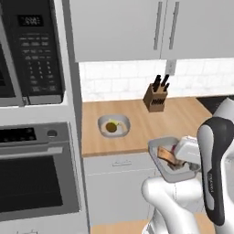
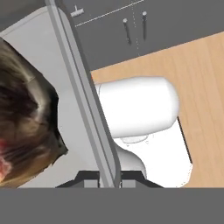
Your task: Take the meat container that has the steak and place it on the second highest rack of the freezer. Then take the vegetable container that has the avocado and lemon wedge and place it on the highest rack of the freezer.
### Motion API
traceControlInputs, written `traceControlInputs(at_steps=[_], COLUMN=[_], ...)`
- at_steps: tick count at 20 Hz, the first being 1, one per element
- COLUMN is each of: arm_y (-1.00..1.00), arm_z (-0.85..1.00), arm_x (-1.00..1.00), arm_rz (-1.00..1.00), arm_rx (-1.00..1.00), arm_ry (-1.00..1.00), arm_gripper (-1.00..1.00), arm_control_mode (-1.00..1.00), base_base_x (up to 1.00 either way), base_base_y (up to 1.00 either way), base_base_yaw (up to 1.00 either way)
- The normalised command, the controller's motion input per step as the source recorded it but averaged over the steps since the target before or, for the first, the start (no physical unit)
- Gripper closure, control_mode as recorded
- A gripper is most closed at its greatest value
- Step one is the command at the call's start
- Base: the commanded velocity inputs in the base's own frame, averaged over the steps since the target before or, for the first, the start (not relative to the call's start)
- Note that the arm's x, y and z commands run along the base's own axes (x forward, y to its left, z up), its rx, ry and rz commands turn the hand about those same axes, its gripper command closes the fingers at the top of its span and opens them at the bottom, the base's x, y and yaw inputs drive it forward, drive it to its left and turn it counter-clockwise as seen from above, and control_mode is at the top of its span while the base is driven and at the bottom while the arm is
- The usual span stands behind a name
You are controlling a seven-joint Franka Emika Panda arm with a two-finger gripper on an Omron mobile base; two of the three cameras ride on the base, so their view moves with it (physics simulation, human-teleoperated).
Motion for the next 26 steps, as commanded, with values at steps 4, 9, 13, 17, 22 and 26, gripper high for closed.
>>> traceControlInputs(at_steps=[4, 9, 13, 17, 22, 26], arm_y=[0.0, 0.0, 0.0, 0.0, 0.0, 0.0], arm_z=[0.0, 0.0, 0.0, 0.0, 0.0, 0.0], arm_x=[0.0, 0.0, 0.0, 0.0, 0.0, 0.0], arm_rz=[0.0, 0.0, 0.0, 0.0, 0.0, 0.0], arm_rx=[0.0, 0.0, 0.0, 0.0, 0.0, 0.0], arm_ry=[0.0, 0.0, 0.0, 0.0, 0.0, 0.0], arm_gripper=[1.0, 1.0, 1.0, 1.0, 1.0, 1.0], arm_control_mode=[1.0, 1.0, 1.0, 1.0, 1.0, 1.0], base_base_x=[-0.16, 0.0, 0.2, 0.86, 1.0, 0.88], base_base_y=[0.95, 0.91, 0.91, 0.7, 0.7, 0.84], base_base_yaw=[0.71, 0.81, 0.66, 0.25, 0.08, 0.21])
